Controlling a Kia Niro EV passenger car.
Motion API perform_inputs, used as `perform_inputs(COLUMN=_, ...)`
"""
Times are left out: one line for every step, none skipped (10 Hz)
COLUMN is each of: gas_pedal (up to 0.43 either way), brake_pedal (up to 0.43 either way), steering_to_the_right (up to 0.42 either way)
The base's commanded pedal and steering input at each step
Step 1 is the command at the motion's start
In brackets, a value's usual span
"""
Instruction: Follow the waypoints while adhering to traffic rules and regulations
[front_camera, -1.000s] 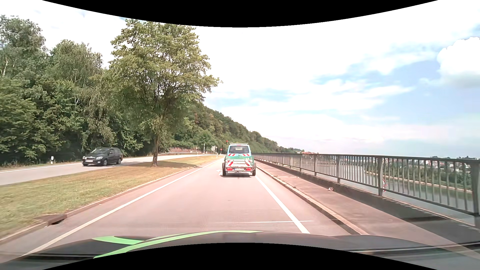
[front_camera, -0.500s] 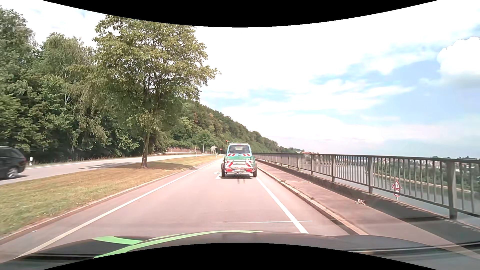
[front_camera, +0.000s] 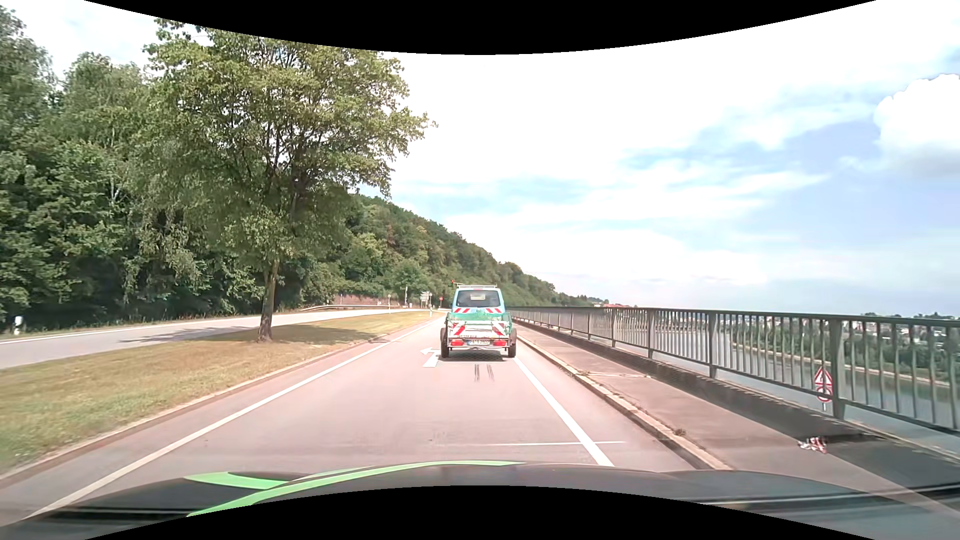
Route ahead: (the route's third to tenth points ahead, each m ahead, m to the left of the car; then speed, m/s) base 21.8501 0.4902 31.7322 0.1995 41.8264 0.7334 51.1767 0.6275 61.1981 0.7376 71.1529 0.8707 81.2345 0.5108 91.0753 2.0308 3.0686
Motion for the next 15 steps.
perform_inputs(gas_pedal=0.000, brake_pedal=0.000, steering_to_the_right=0.003)
perform_inputs(gas_pedal=0.000, brake_pedal=0.000, steering_to_the_right=0.003)
perform_inputs(gas_pedal=0.000, brake_pedal=0.000, steering_to_the_right=0.002)
perform_inputs(gas_pedal=0.000, brake_pedal=0.000, steering_to_the_right=0.002)
perform_inputs(gas_pedal=0.000, brake_pedal=0.000, steering_to_the_right=0.002)
perform_inputs(gas_pedal=0.000, brake_pedal=0.000, steering_to_the_right=0.001)
perform_inputs(gas_pedal=0.000, brake_pedal=0.000, steering_to_the_right=0.000)
perform_inputs(gas_pedal=0.000, brake_pedal=0.006, steering_to_the_right=-0.001)
perform_inputs(gas_pedal=0.000, brake_pedal=0.018, steering_to_the_right=-0.002)
perform_inputs(gas_pedal=0.000, brake_pedal=0.030, steering_to_the_right=-0.002)
perform_inputs(gas_pedal=0.000, brake_pedal=0.043, steering_to_the_right=-0.002)
perform_inputs(gas_pedal=0.000, brake_pedal=0.049, steering_to_the_right=-0.002)
perform_inputs(gas_pedal=0.000, brake_pedal=0.061, steering_to_the_right=-0.002)
perform_inputs(gas_pedal=0.000, brake_pedal=0.061, steering_to_the_right=-0.001)
perform_inputs(gas_pedal=0.000, brake_pedal=0.067, steering_to_the_right=0.001)
